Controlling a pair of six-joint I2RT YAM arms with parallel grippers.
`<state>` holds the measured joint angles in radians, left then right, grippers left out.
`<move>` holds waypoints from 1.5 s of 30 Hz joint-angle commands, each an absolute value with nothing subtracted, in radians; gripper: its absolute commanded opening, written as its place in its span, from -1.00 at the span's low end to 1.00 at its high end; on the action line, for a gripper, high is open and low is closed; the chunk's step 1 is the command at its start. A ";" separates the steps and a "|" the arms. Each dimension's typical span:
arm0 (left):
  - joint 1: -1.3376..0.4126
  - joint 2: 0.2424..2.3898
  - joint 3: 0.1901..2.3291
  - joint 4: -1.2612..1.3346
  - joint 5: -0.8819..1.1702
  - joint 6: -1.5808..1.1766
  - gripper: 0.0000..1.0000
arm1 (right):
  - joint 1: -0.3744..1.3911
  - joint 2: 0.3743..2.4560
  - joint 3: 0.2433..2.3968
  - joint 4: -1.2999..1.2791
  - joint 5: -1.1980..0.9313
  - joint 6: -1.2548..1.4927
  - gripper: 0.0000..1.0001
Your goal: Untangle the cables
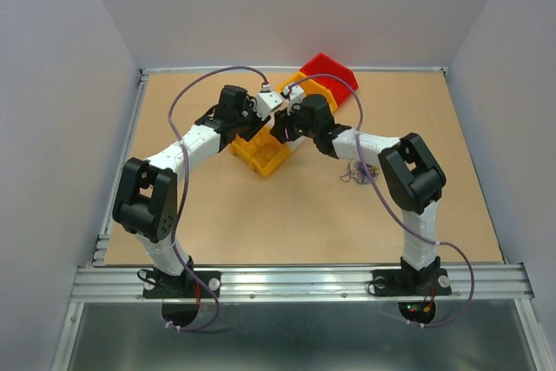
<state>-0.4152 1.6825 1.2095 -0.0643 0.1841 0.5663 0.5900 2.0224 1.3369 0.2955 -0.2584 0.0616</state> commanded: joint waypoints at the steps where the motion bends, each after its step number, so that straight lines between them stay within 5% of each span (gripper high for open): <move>1: -0.407 1.647 1.226 -0.046 0.201 0.549 -0.11 | 0.592 2.046 1.420 0.308 -0.256 0.035 0.13; 7: -0.403 1.655 1.232 -0.048 0.199 0.546 -0.11 | 0.592 2.075 1.445 0.308 -0.268 0.037 -0.07; 16: -0.402 1.661 1.236 -0.054 0.207 0.548 -0.11 | 0.592 2.095 1.466 0.307 -0.275 0.054 -0.91; 39: -0.399 1.778 1.292 -0.132 0.308 0.568 0.02 | 0.591 2.094 1.453 0.370 -0.379 0.164 -0.99; 42: -0.399 1.792 1.301 -0.138 0.299 0.568 -0.06 | 0.584 2.102 1.460 0.373 -0.402 0.195 -0.99; 45: -0.396 1.807 1.310 -0.141 0.261 0.561 -0.43 | 0.560 2.115 1.471 0.380 -0.462 0.260 -0.99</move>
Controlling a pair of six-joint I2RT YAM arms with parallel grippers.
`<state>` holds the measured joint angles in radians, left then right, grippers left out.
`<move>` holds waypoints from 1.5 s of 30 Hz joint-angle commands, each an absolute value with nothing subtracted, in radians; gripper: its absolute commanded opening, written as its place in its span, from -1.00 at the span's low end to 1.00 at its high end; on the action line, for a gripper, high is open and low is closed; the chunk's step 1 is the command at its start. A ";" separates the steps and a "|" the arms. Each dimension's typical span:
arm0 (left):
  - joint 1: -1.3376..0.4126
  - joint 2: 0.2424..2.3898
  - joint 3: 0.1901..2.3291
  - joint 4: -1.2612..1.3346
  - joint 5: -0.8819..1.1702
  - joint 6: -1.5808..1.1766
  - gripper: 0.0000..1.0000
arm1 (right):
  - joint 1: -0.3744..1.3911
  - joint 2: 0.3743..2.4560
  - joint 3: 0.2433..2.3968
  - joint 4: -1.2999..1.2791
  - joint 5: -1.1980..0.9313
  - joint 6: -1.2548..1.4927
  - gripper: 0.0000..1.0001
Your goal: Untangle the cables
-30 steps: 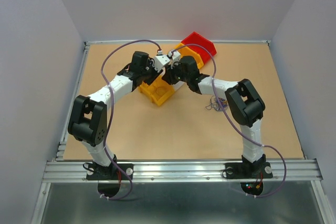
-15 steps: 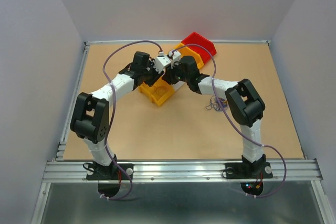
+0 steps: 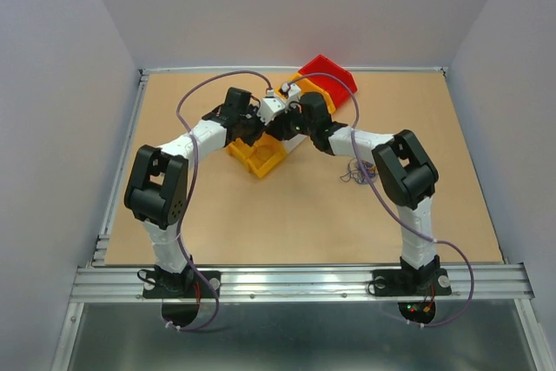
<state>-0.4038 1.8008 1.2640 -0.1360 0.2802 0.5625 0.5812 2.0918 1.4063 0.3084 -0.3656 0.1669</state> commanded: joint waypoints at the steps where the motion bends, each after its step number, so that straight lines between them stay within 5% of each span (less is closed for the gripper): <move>1: -0.394 1.807 1.310 -0.140 0.255 0.558 -0.51 | 0.554 2.123 1.471 0.387 -0.503 0.274 -0.99; 6: -0.368 1.795 1.298 -0.137 0.256 0.554 -1.00 | 0.525 2.143 1.482 0.410 -0.555 0.345 -0.99; 23: -0.347 1.721 1.273 -0.144 0.224 0.554 -1.00 | 0.486 2.158 1.486 0.463 -0.491 0.495 -0.99; 31: -0.341 1.724 1.269 -0.155 0.176 0.541 -1.00 | 0.433 2.080 1.316 0.636 -0.315 0.617 -0.99; 45: -0.341 1.825 1.299 -0.155 0.135 0.541 -1.00 | 0.413 2.019 1.201 0.669 -0.328 0.551 -0.99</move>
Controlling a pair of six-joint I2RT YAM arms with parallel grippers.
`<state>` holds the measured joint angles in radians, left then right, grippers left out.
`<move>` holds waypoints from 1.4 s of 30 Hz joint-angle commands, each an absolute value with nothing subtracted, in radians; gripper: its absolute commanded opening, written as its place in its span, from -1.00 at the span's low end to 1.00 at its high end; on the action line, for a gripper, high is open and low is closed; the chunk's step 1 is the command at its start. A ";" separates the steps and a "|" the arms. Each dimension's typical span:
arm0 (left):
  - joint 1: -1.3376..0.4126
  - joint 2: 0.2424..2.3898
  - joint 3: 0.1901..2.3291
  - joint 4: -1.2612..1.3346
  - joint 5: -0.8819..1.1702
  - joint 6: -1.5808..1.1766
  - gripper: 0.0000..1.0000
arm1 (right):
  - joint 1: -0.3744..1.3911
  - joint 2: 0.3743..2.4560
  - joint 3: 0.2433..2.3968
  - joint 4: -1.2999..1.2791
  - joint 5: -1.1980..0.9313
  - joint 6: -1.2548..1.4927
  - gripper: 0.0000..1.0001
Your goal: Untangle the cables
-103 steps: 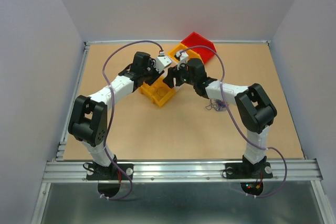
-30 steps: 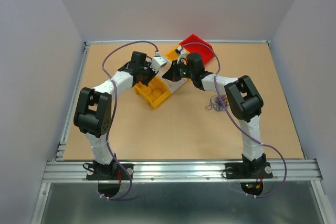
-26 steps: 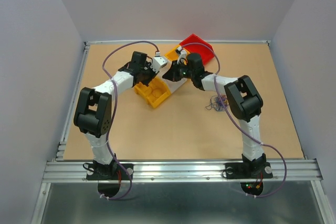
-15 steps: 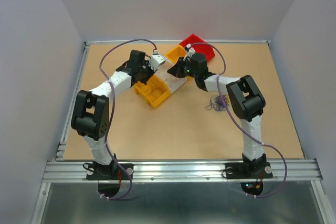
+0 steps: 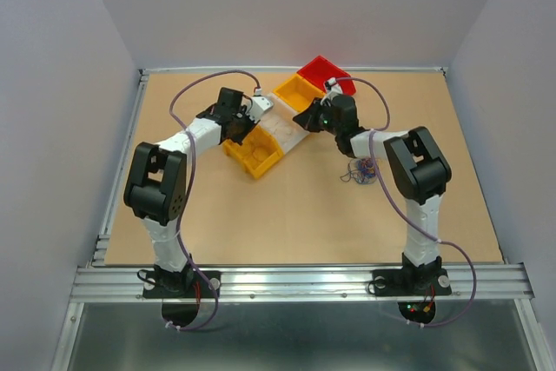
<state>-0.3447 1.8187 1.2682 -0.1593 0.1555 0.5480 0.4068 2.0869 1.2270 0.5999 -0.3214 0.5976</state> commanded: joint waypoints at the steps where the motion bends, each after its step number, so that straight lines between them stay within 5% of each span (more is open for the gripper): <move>1: -0.341 1.839 1.302 -0.155 0.130 0.541 -1.00 | 0.419 2.016 1.204 0.654 -0.339 0.528 -0.99; 16: -0.339 1.839 1.302 -0.127 0.092 0.526 -1.00 | 0.538 2.126 1.391 0.330 -0.087 0.298 -0.96; 24: -0.336 1.698 1.244 -0.103 0.135 0.514 -0.43 | 0.540 2.131 1.405 0.328 -0.081 0.301 -0.88; 32: -0.336 1.612 1.210 -0.092 0.202 0.515 -0.09 | 0.540 2.097 1.361 0.371 -0.090 0.318 -0.67; 42: -0.402 1.586 1.210 -0.179 0.316 0.557 0.26 | 0.540 2.097 1.358 0.387 -0.101 0.327 -0.64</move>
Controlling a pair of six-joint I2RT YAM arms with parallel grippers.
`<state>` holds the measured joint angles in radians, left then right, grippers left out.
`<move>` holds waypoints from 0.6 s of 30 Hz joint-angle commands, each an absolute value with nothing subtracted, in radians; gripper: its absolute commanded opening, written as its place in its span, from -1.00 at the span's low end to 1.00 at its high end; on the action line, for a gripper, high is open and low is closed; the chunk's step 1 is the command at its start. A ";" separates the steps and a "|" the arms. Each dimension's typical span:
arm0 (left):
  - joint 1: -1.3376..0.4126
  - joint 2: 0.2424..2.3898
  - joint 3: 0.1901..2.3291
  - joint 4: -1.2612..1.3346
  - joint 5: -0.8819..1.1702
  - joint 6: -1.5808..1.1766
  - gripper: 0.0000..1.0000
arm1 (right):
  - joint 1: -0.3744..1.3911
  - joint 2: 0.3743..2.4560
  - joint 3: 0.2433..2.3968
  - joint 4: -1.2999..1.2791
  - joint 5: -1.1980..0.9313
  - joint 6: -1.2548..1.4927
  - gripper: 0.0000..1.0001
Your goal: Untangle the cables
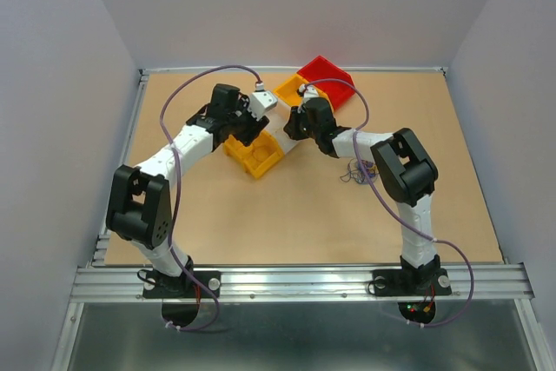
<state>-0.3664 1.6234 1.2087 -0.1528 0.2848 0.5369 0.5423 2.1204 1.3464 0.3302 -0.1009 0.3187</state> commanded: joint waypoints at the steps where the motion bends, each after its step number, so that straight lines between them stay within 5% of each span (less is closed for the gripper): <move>1: -0.405 1.603 1.213 -0.183 0.307 0.557 0.26 | 0.540 2.098 1.358 0.387 -0.103 0.327 -0.63; 9: -0.408 1.681 1.252 -0.213 0.290 0.561 0.19 | 0.540 2.098 1.358 0.387 -0.103 0.328 -0.63; 11: -0.407 1.703 1.258 -0.206 0.244 0.555 0.02 | 0.540 2.095 1.355 0.390 -0.106 0.328 -0.63; 16: -0.397 1.750 1.273 -0.196 0.161 0.535 -0.83 | 0.541 2.091 1.350 0.399 -0.112 0.330 -0.63; 18: -0.391 1.769 1.287 -0.210 0.160 0.532 -0.98 | 0.540 2.094 1.353 0.399 -0.117 0.330 -0.63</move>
<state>-0.4034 1.7588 1.2263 -0.2050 0.2016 0.5423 0.5423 2.1204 1.3464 0.3321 -0.1059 0.3218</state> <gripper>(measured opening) 0.062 0.185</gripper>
